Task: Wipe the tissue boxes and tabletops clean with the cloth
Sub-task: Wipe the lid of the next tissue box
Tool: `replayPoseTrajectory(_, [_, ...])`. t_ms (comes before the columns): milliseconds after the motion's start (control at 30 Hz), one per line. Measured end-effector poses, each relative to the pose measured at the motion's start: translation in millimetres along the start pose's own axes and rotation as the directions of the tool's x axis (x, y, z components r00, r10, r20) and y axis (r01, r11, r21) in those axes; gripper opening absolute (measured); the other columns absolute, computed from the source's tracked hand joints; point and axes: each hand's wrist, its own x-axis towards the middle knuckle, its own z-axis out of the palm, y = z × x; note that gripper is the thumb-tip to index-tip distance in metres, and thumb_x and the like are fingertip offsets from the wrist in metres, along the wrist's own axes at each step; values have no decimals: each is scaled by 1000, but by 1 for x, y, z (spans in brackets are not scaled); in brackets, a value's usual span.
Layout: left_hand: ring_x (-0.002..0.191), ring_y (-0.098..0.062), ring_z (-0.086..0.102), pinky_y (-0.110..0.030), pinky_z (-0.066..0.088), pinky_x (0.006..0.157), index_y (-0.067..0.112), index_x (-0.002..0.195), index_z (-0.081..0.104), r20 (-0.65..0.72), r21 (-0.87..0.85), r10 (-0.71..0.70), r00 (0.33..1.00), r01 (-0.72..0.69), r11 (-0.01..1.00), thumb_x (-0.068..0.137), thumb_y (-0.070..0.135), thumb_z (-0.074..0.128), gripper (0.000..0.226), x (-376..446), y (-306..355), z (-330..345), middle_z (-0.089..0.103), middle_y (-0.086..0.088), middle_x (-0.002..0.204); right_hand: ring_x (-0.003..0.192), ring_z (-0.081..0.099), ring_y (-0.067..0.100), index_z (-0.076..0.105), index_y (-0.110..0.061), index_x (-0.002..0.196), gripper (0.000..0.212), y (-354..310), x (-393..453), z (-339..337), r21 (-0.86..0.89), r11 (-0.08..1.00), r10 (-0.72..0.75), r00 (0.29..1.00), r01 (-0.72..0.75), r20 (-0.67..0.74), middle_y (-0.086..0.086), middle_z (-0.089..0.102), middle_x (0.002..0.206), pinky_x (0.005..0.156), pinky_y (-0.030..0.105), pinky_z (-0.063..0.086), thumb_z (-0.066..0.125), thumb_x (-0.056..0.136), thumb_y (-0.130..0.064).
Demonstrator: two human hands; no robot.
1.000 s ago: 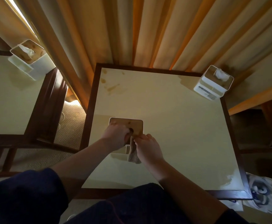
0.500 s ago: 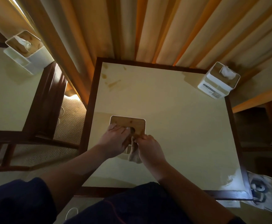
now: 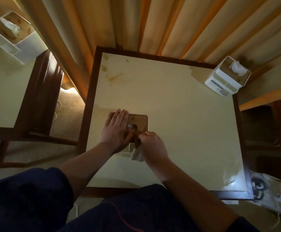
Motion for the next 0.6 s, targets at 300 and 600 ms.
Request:
replayPoseTrajectory(300, [158, -31, 17, -46, -1, 130, 6, 162, 26, -17, -43, -37, 999, 36, 998, 101, 65, 21, 85, 4, 1, -2, 33, -15, 165, 106, 64, 32, 71, -11, 107, 21, -5, 50, -31, -90, 991, 96, 995, -95, 4, 11, 67, 110, 83, 37, 48, 52, 98, -8])
replayPoseTrajectory(600, [155, -33, 26, -51, 13, 130, 6, 160, 32, -3, 14, 27, 1000, -27, 1000, 101, 67, 21, 86, 4, -10, -3, 39, -15, 162, 115, 55, 32, 63, -8, 119, 23, -5, 67, -28, -98, 992, 72, 995, -79, -72, 13, 60, 119, 89, 41, 47, 49, 101, -6])
